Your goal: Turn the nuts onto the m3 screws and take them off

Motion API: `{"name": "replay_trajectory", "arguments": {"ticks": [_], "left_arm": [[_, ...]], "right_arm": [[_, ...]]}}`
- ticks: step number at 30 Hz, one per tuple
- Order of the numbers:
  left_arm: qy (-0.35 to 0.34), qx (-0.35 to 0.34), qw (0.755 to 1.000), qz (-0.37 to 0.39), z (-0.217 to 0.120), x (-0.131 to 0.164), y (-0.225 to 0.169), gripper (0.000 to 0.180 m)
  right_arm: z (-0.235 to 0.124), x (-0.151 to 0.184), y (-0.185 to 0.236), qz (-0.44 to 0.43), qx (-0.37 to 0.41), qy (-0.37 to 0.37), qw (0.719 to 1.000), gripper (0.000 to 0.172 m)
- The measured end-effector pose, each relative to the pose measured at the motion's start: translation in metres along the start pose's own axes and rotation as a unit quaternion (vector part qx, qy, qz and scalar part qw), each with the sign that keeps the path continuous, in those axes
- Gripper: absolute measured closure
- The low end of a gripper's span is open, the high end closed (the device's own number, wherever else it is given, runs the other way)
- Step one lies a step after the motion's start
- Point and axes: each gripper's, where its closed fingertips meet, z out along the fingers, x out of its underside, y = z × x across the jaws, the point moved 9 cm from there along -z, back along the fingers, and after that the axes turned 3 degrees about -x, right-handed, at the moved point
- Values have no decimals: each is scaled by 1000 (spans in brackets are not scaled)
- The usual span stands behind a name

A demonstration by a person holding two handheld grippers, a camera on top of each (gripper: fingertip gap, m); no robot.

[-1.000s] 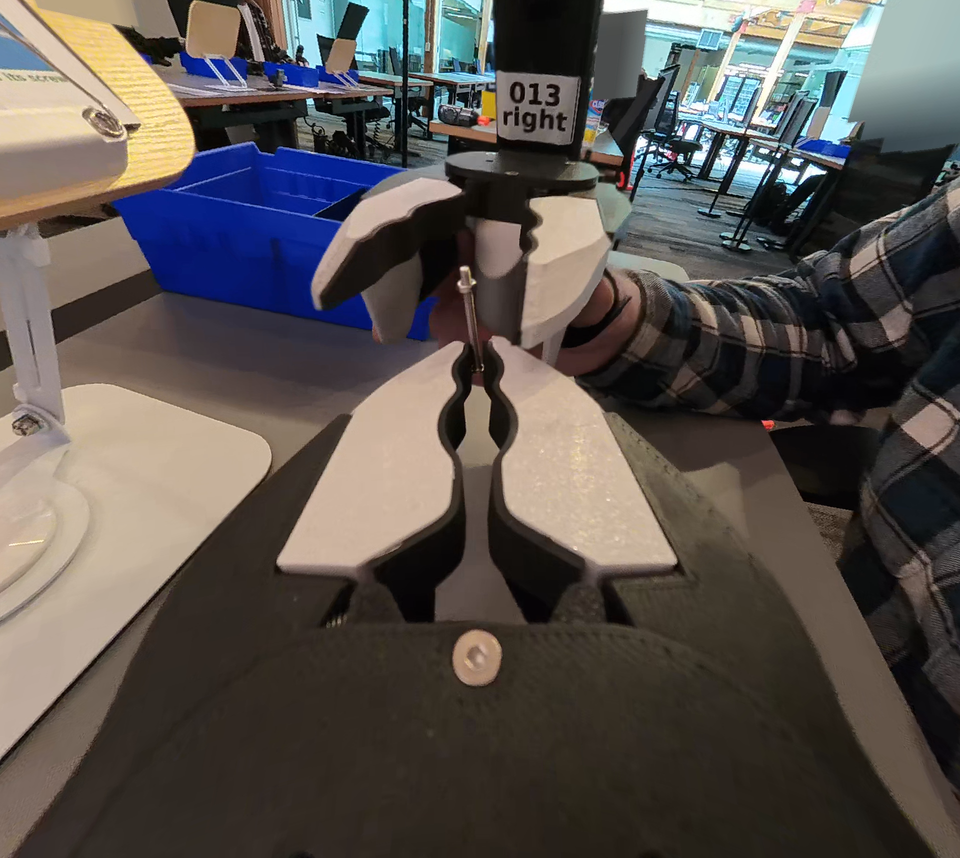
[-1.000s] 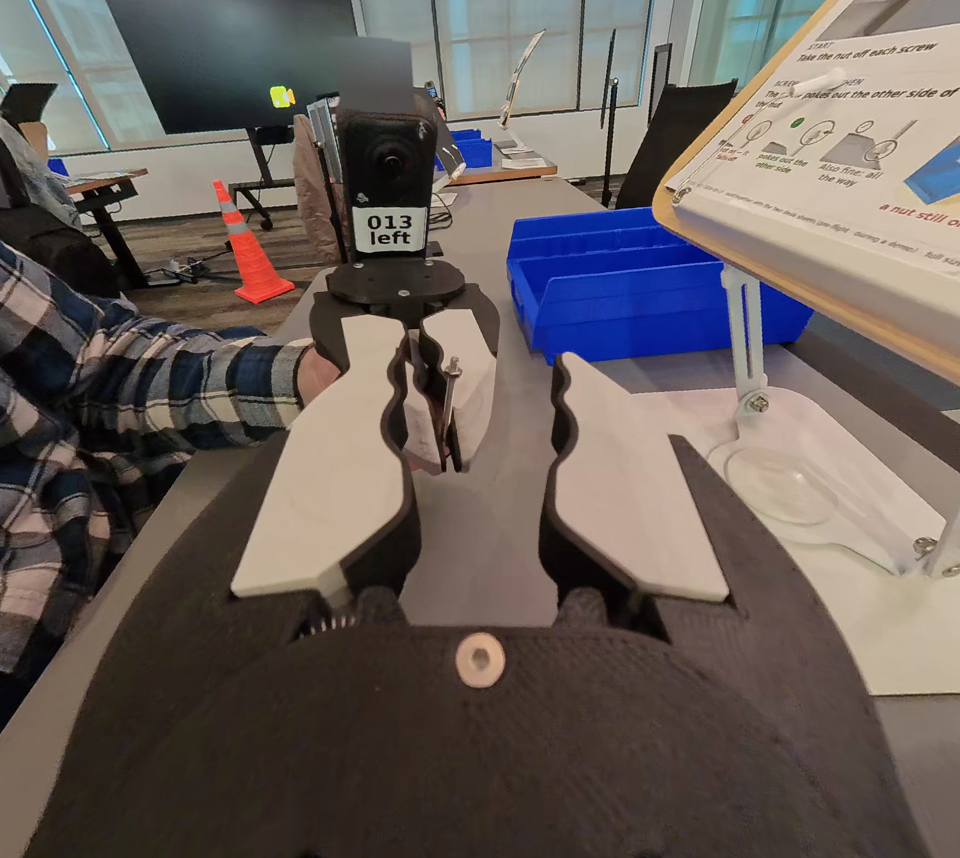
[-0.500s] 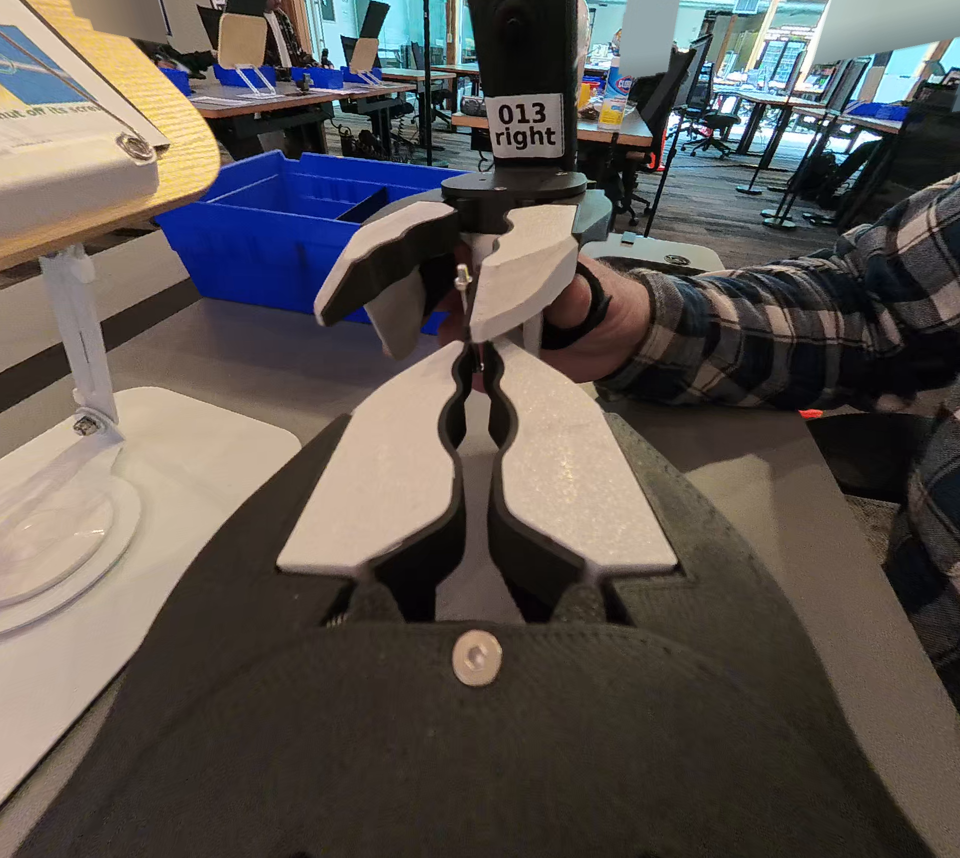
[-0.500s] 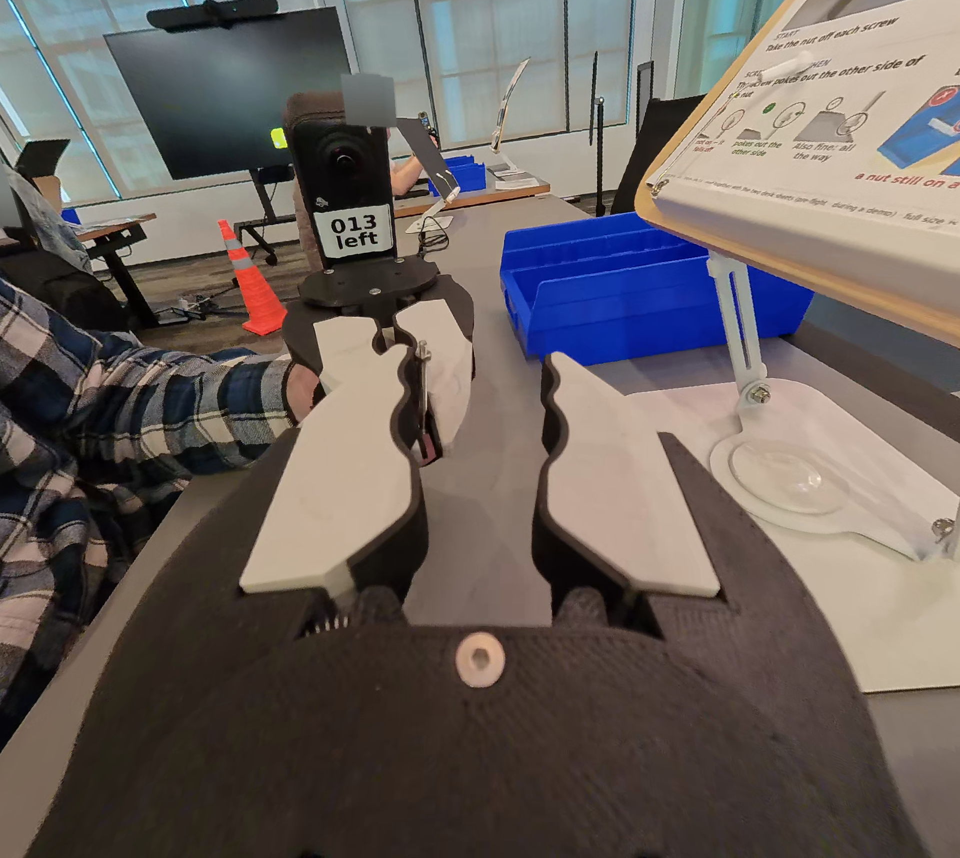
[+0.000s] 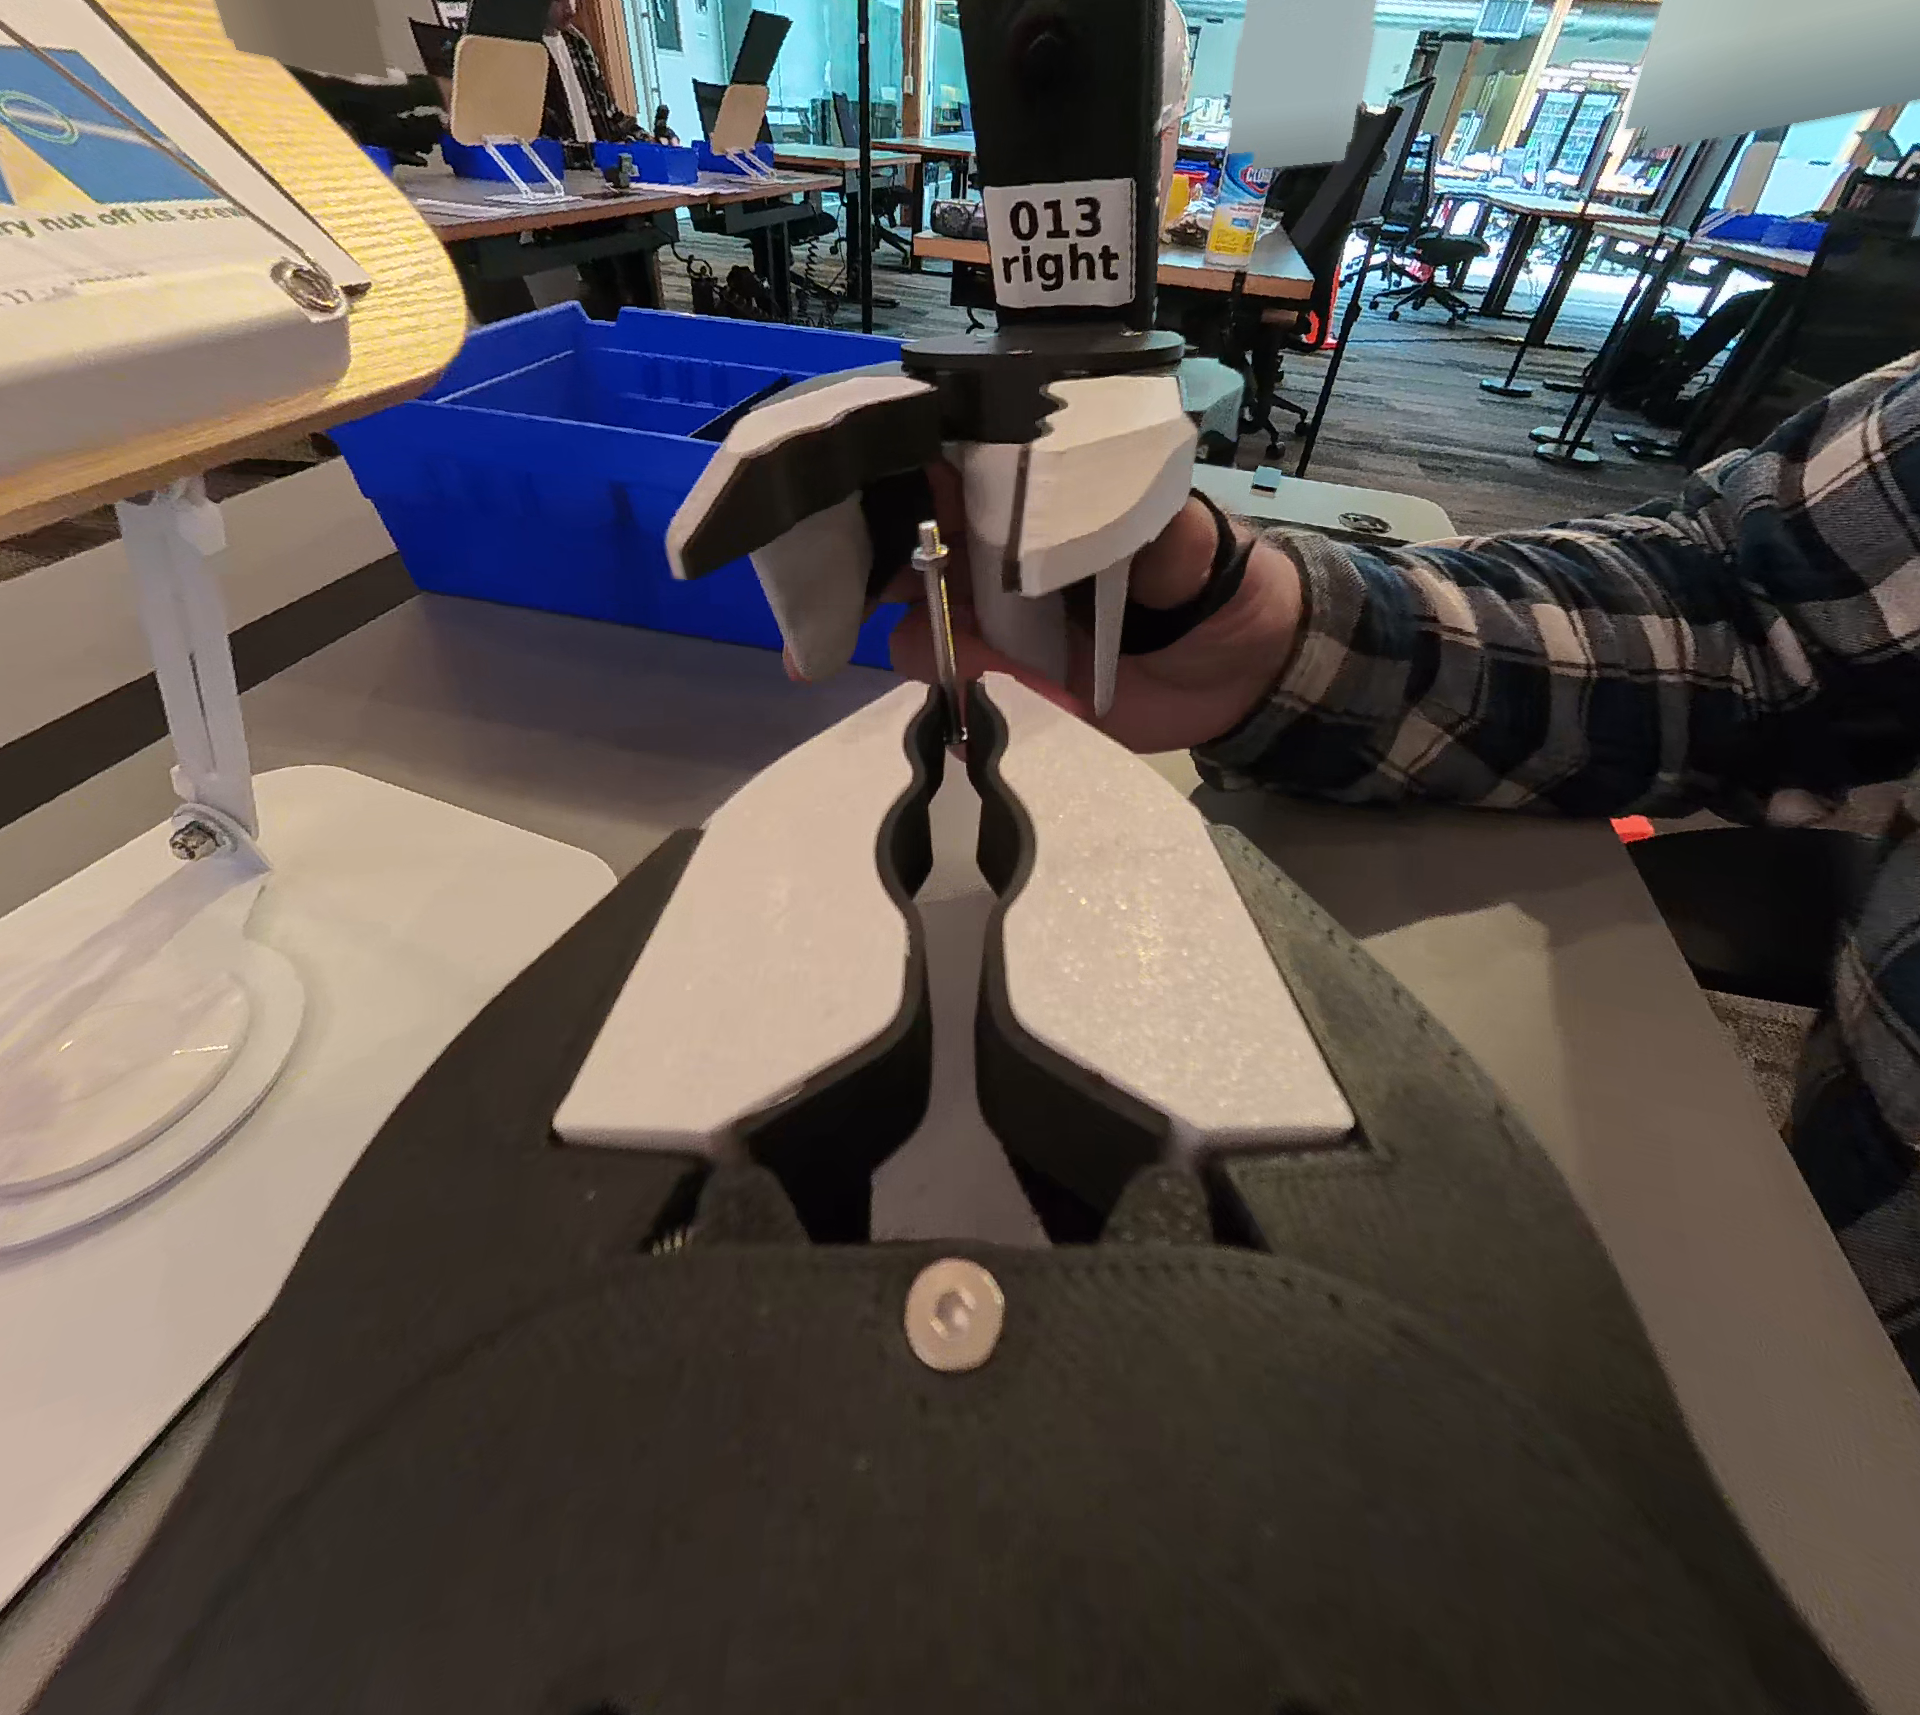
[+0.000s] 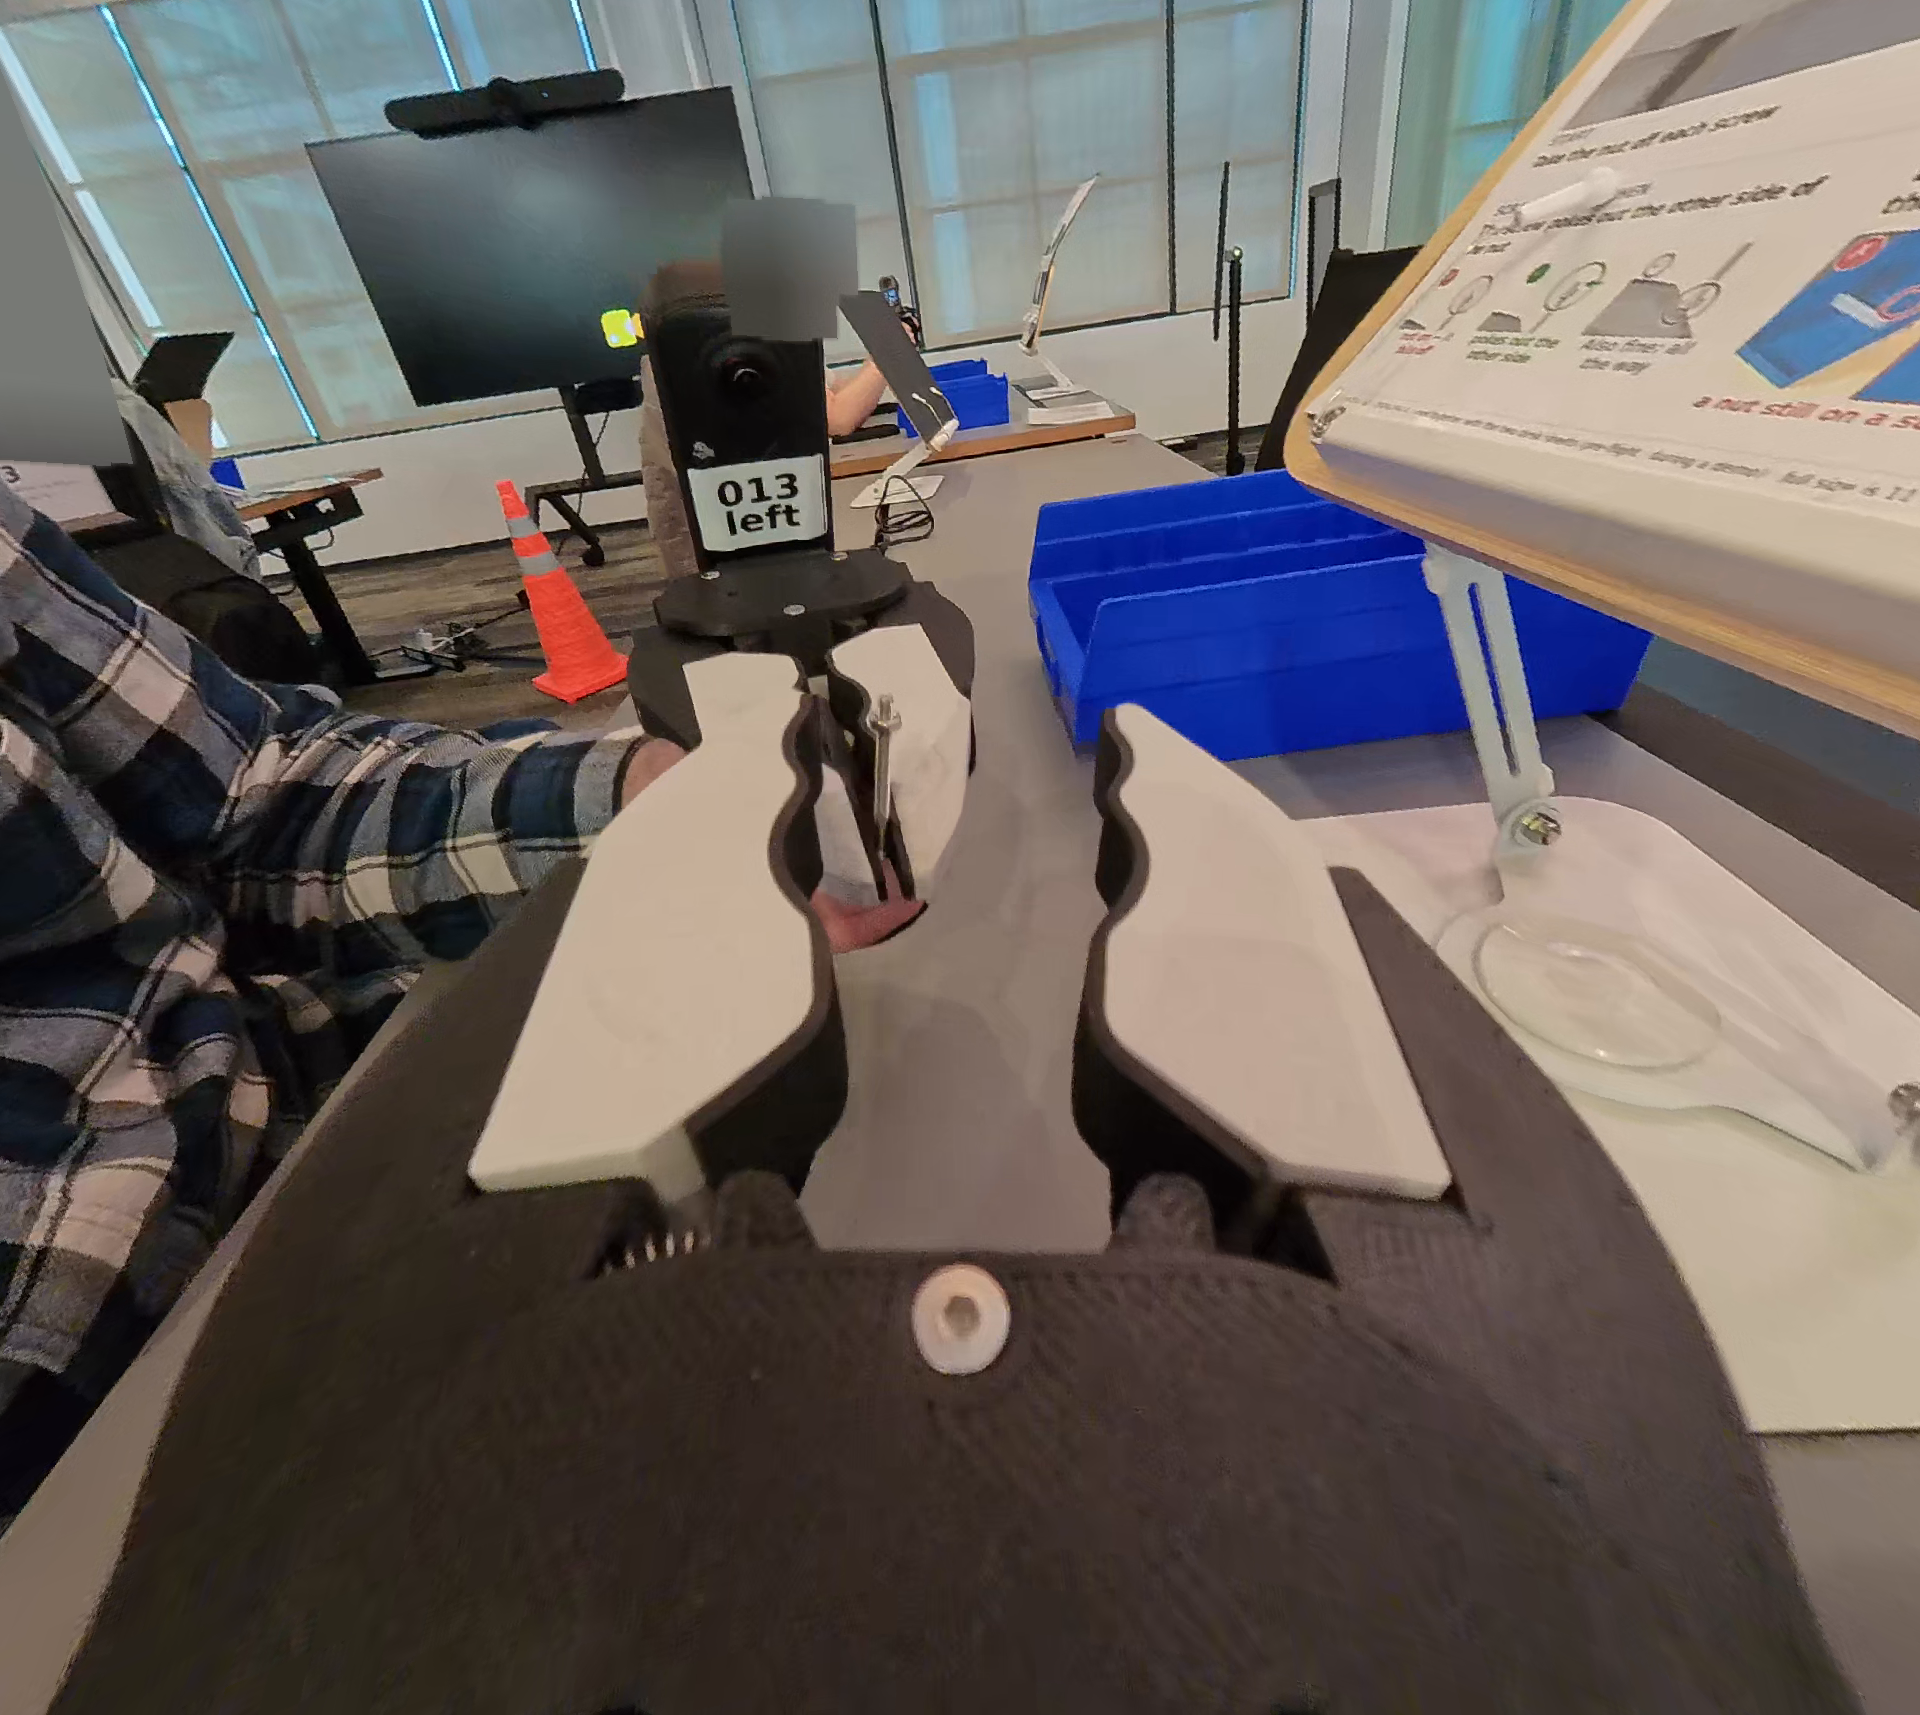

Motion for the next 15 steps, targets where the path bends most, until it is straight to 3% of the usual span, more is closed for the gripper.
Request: {"name": "replay_trajectory", "arguments": {"ticks": [15], "left_arm": [[-34,3,999,-7,-6,-5,1,177]], "right_arm": [[-13,-1,-12,25,26,-21,999,123]]}}
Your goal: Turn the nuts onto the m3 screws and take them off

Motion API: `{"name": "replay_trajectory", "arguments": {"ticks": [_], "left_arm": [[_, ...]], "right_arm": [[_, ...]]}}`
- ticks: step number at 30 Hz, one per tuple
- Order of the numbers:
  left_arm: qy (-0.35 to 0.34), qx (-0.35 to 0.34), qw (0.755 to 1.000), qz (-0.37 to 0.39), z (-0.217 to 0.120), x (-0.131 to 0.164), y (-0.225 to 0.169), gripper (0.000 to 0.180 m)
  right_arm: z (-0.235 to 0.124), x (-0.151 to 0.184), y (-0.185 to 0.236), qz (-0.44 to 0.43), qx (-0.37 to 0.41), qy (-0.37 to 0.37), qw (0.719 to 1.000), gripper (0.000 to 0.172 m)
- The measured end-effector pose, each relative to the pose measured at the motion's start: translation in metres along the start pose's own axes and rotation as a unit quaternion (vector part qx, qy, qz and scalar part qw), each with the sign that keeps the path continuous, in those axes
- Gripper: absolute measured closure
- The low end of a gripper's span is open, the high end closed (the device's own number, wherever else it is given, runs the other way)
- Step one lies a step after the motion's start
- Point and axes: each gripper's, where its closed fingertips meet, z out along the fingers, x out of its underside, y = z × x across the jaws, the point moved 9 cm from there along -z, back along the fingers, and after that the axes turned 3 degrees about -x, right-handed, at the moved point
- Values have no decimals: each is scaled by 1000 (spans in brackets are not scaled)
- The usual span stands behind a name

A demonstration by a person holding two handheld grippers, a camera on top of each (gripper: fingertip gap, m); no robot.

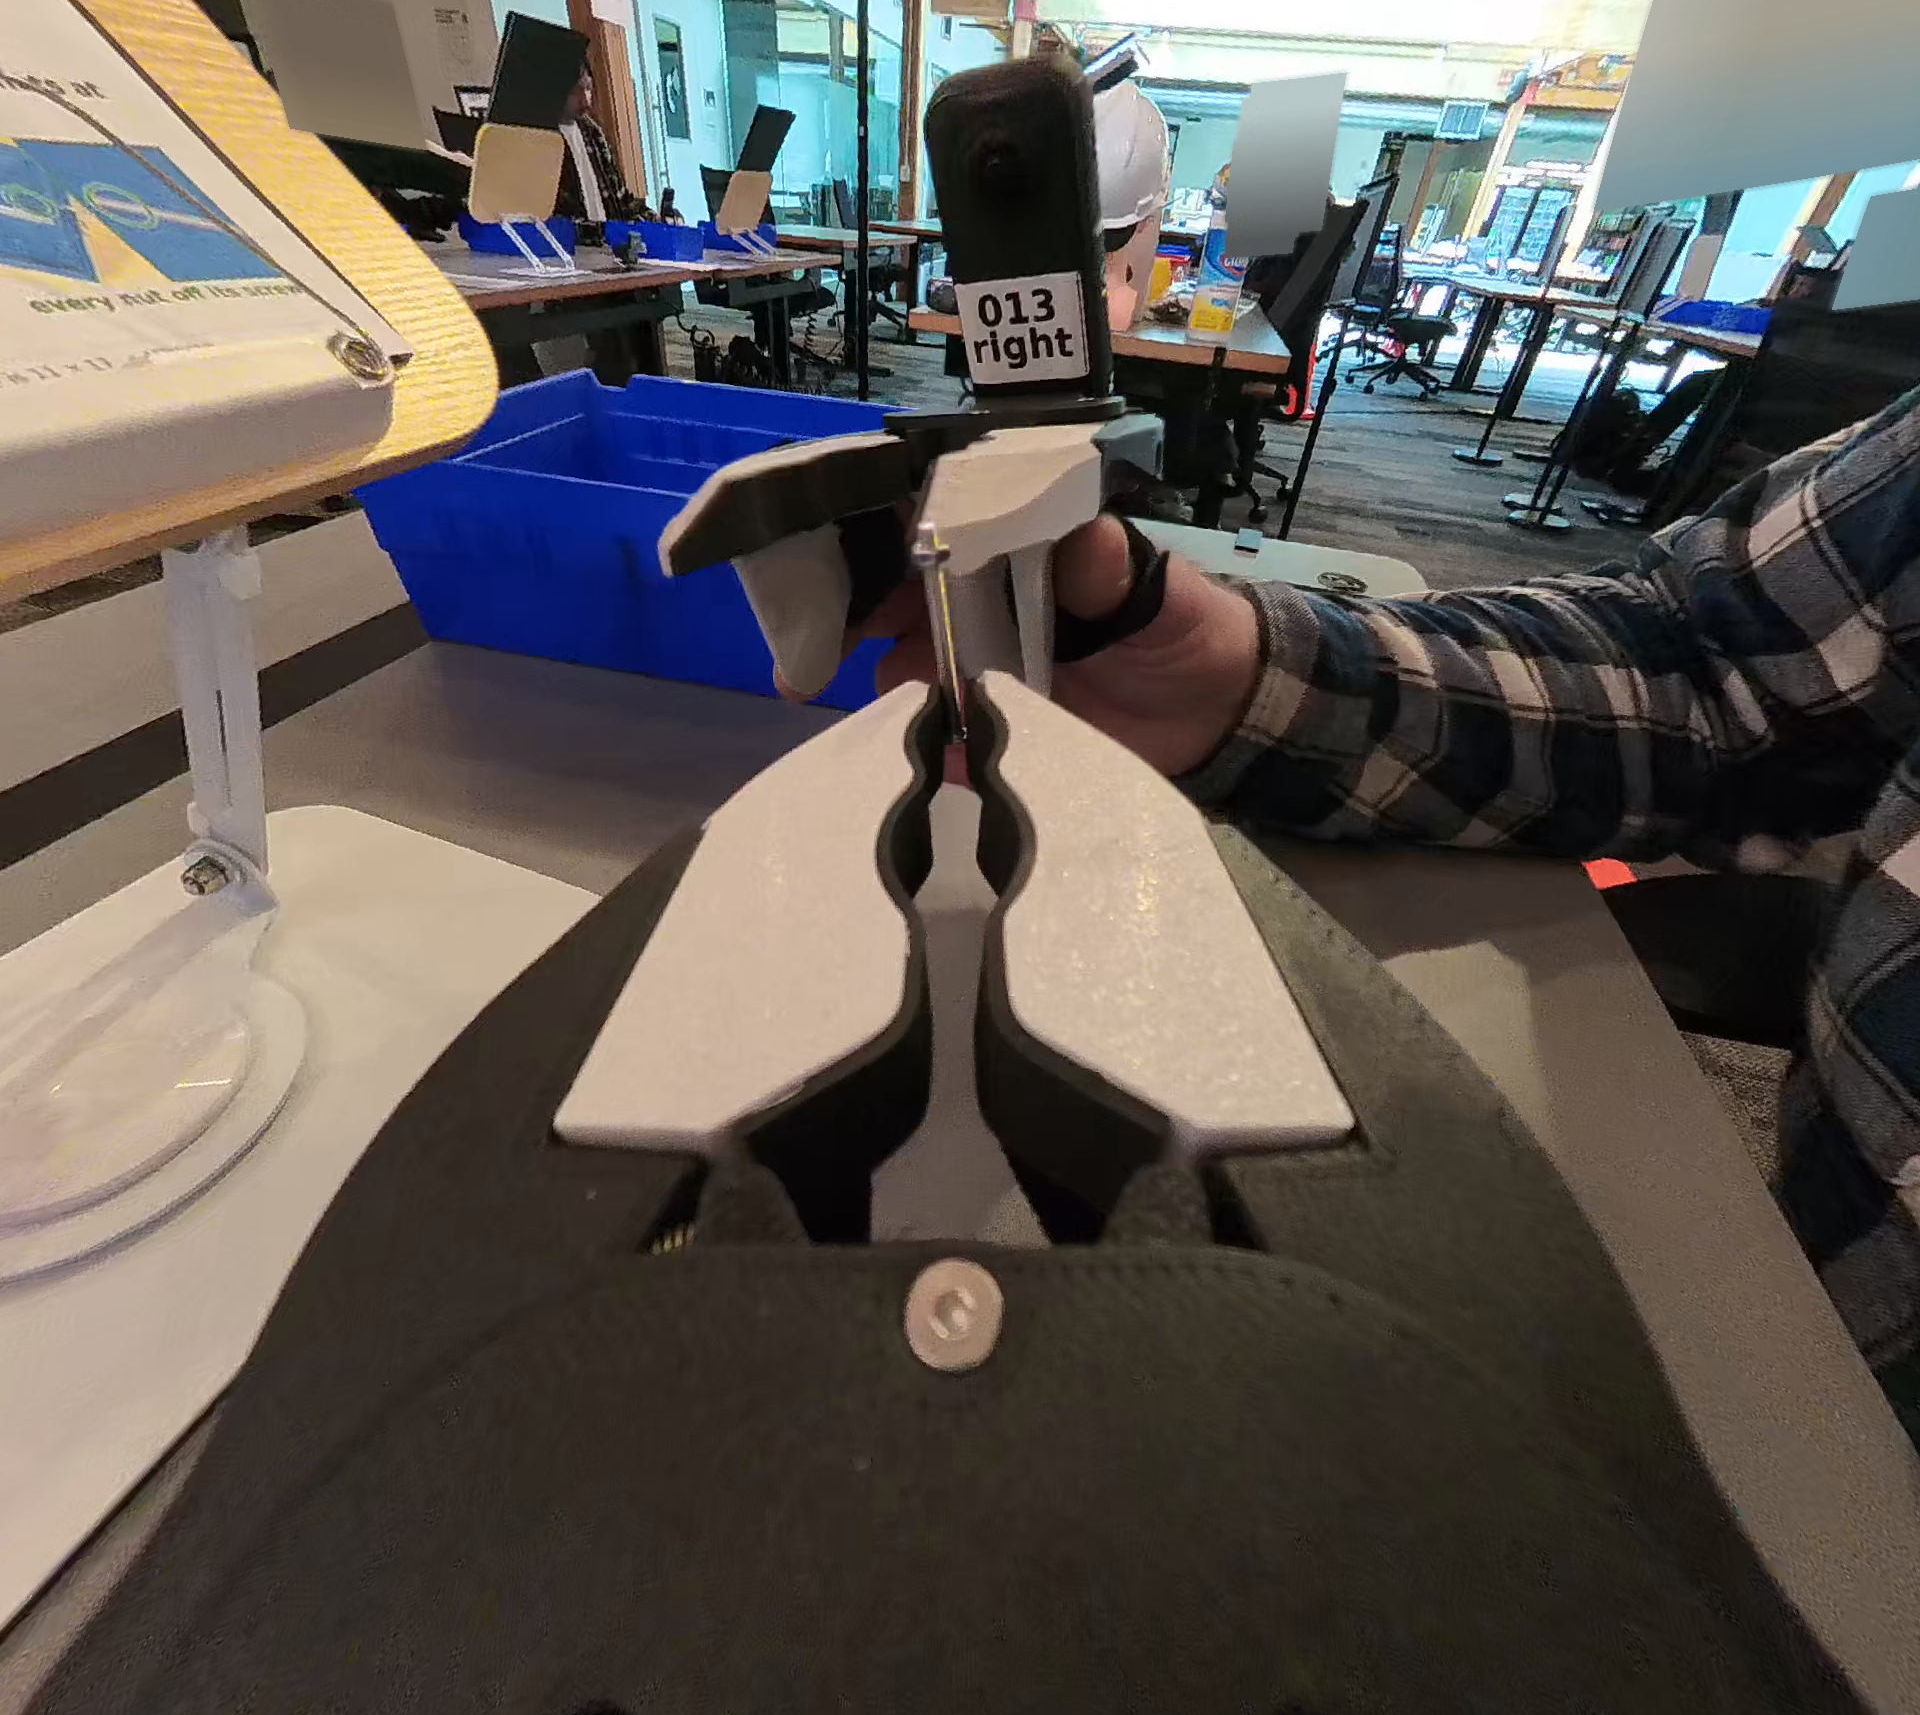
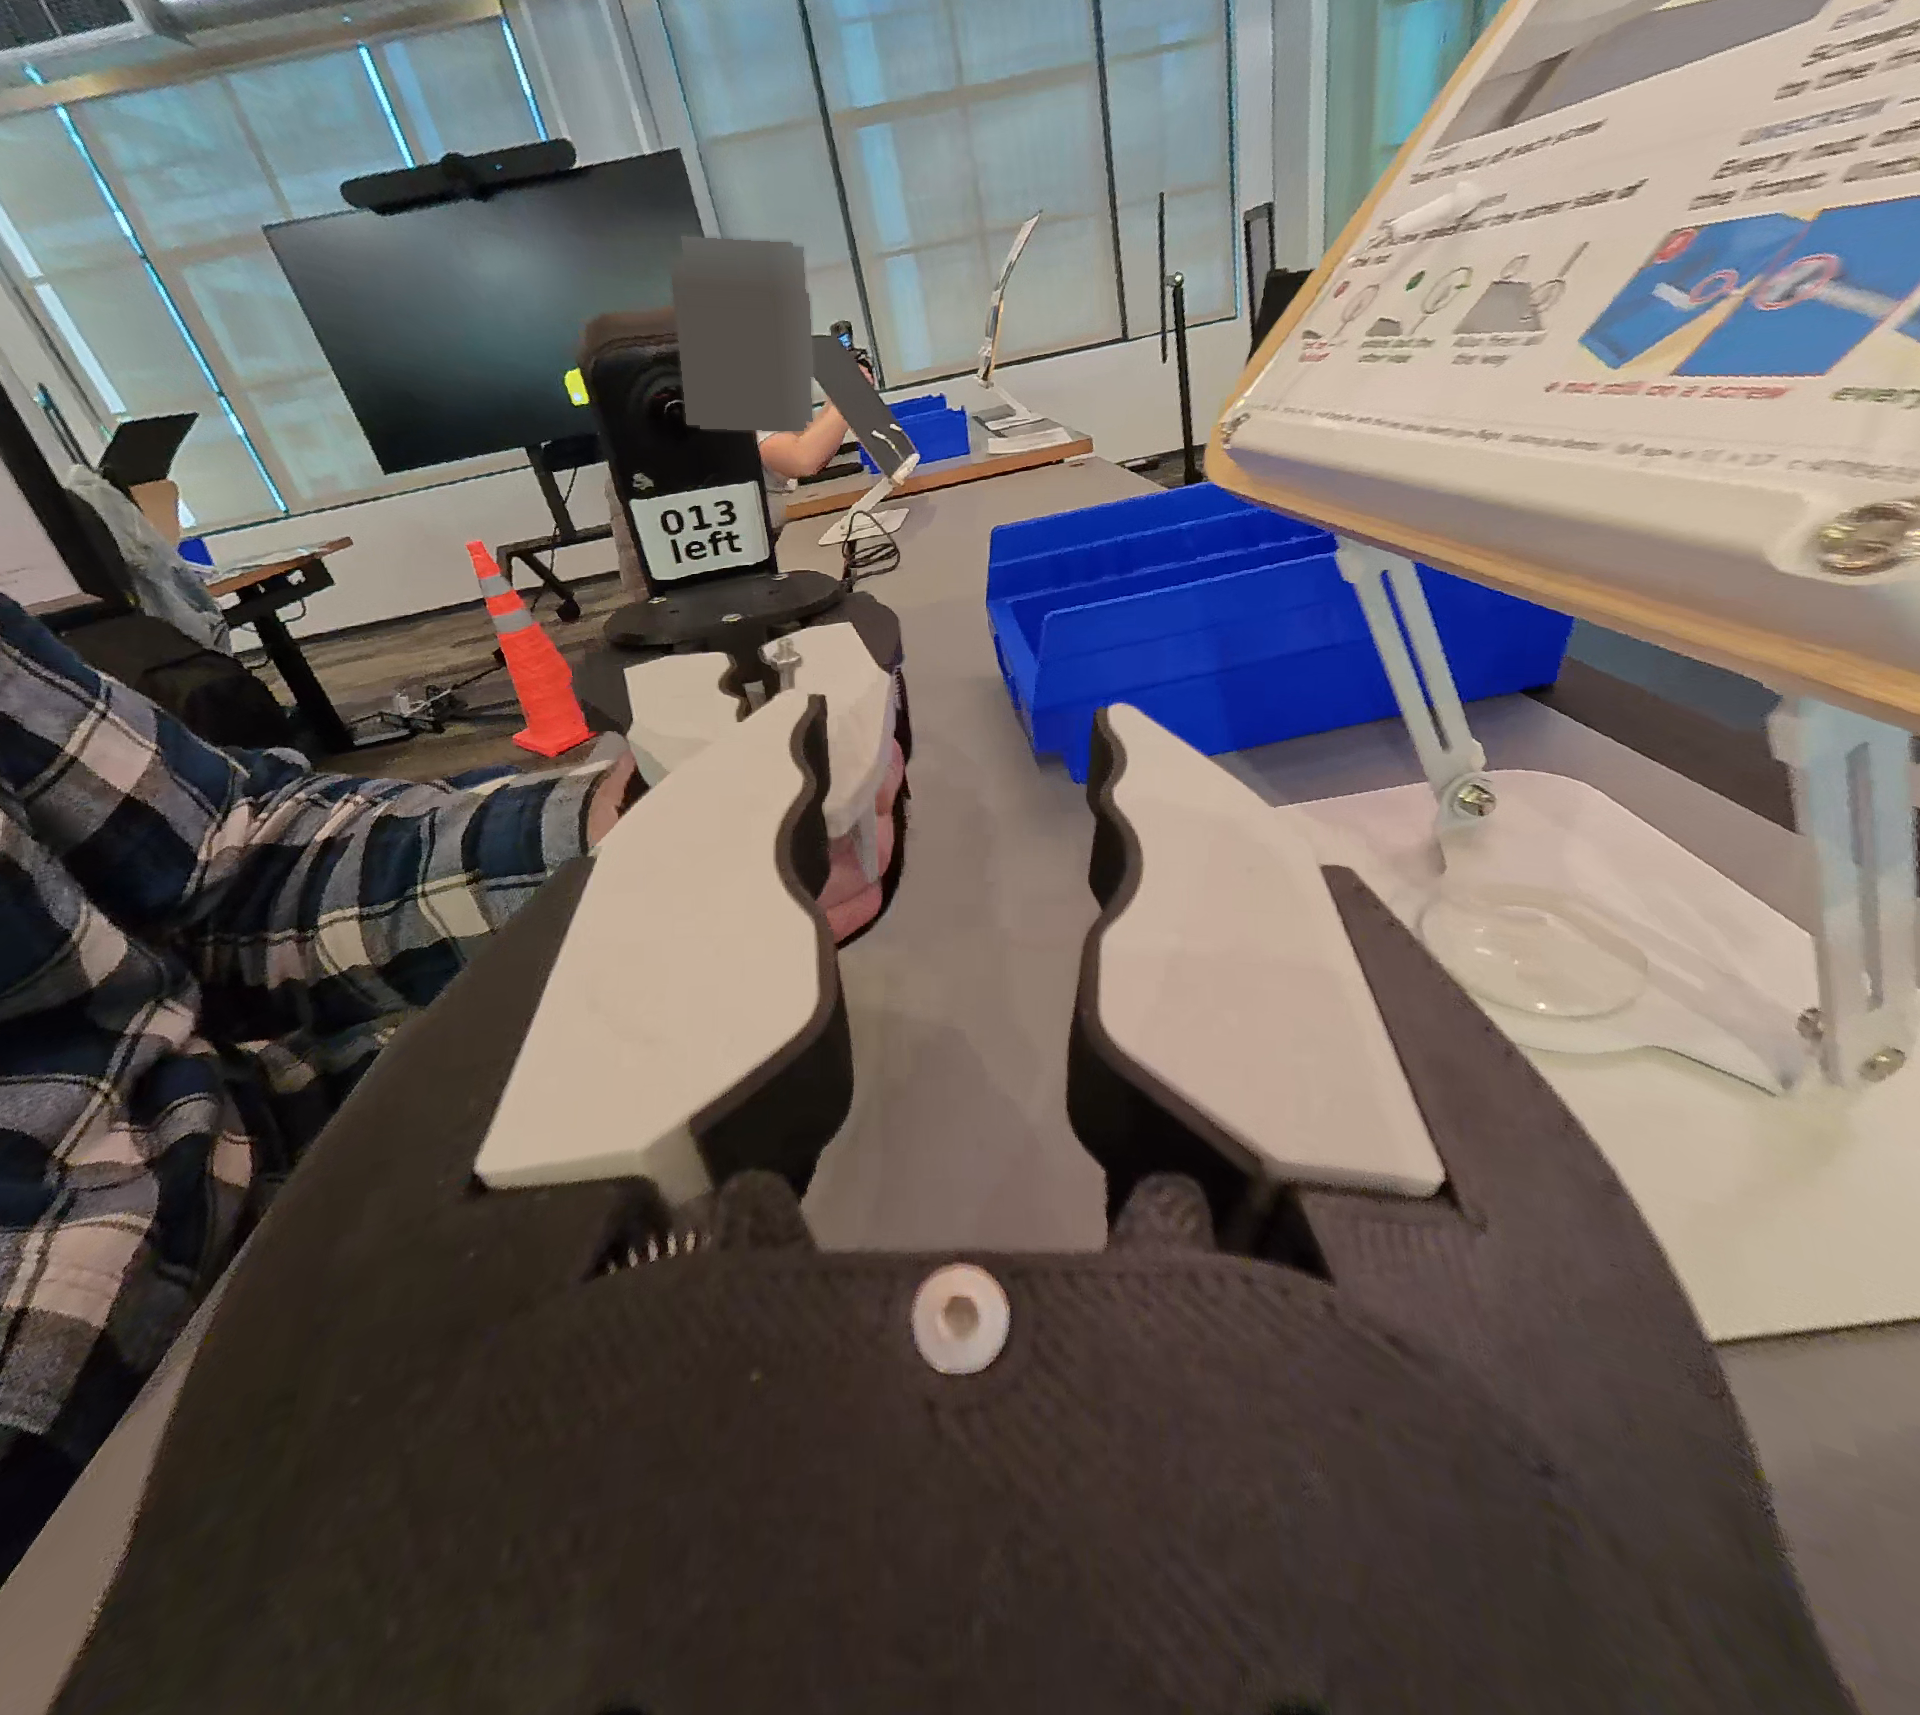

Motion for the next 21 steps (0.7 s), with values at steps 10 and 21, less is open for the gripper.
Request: {"name": "replay_trajectory", "arguments": {"ticks": [10,21], "left_arm": [[15,10,1000,2,8,5,-4,177],[1,5,1000,5,4,1,-5,177]], "right_arm": [[12,3,11,-6,-34,3,999,119],[7,0,7,-6,-20,3,1000,118]]}}
